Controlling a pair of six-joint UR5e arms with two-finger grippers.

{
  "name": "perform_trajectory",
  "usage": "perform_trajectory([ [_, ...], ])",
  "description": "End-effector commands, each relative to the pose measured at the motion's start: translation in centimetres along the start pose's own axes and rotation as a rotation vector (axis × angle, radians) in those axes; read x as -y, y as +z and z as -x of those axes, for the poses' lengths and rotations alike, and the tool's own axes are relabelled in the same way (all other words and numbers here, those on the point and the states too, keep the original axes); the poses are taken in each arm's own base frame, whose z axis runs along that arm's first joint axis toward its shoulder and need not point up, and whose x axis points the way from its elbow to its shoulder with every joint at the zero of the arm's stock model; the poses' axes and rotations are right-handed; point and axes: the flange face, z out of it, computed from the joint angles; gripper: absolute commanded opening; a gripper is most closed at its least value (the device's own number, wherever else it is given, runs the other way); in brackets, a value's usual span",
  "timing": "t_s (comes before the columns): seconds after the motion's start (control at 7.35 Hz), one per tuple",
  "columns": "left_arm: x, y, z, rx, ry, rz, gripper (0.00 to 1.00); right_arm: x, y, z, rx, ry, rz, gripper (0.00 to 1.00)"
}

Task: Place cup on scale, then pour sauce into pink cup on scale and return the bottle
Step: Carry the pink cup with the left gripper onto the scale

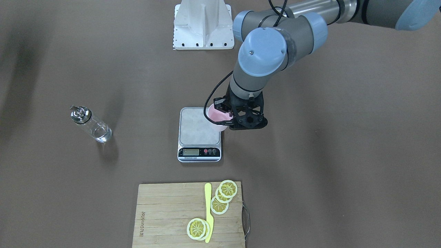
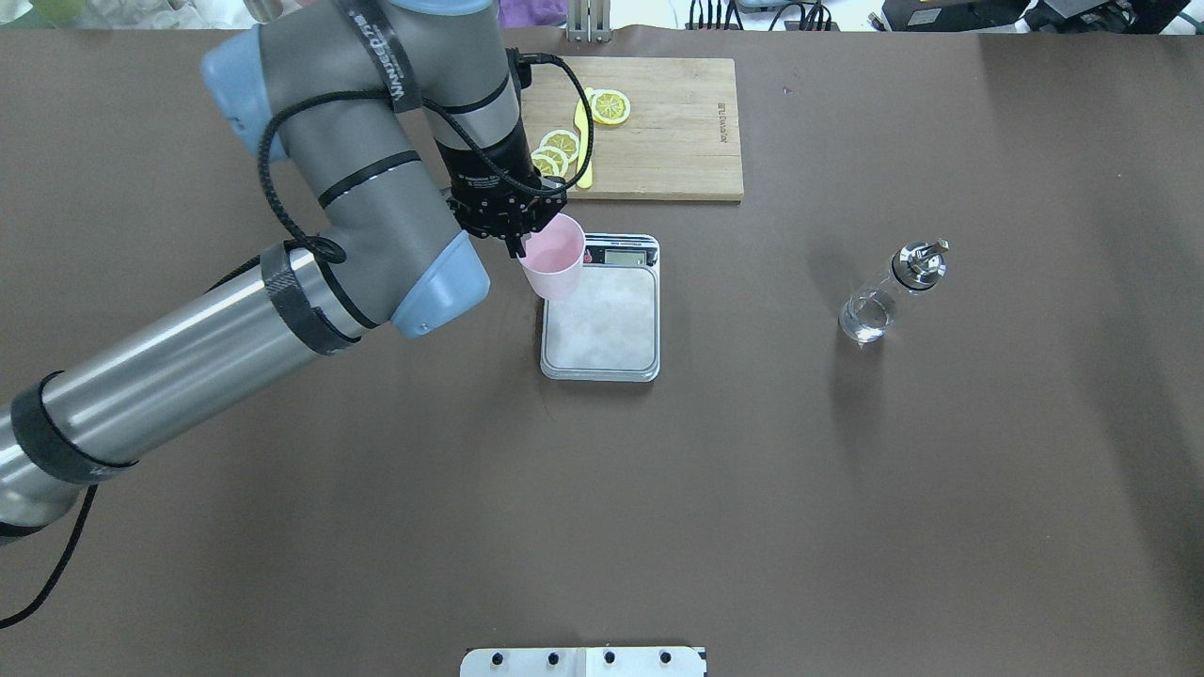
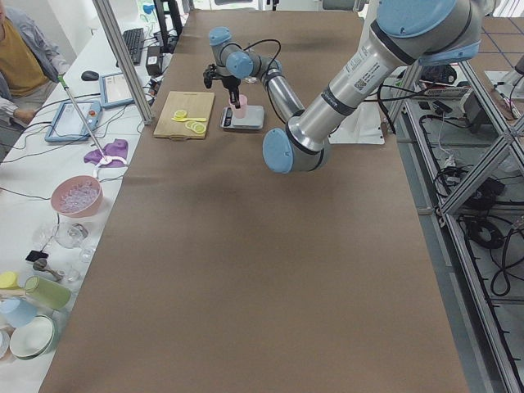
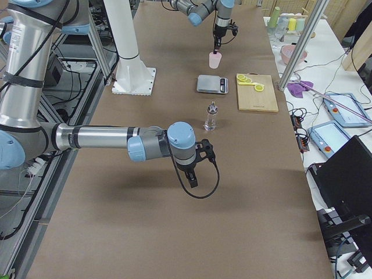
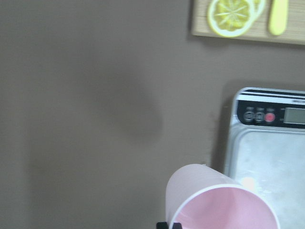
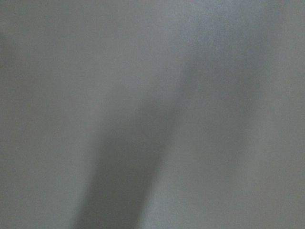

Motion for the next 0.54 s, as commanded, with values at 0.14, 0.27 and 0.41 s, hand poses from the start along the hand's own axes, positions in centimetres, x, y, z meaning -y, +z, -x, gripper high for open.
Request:
perform_trajectory([
  [0.14, -0.4, 3.4, -2.6, 0.011, 0.013, -0.008, 0.0, 0.0, 0.1, 0.2, 0.013, -0.001, -0.001, 1.0],
  [0.27, -0.8, 4.1, -2.8, 0.016, 0.014, 0.001, 0.0, 0.0, 0.1, 0.1, 0.013, 0.0, 0.0, 1.0],
  [0.41, -1.1, 4.4, -3.1, 0.009, 0.013, 0.001, 0.0, 0.0, 0.1, 0.1, 0.012, 0.0, 0.0, 1.0],
])
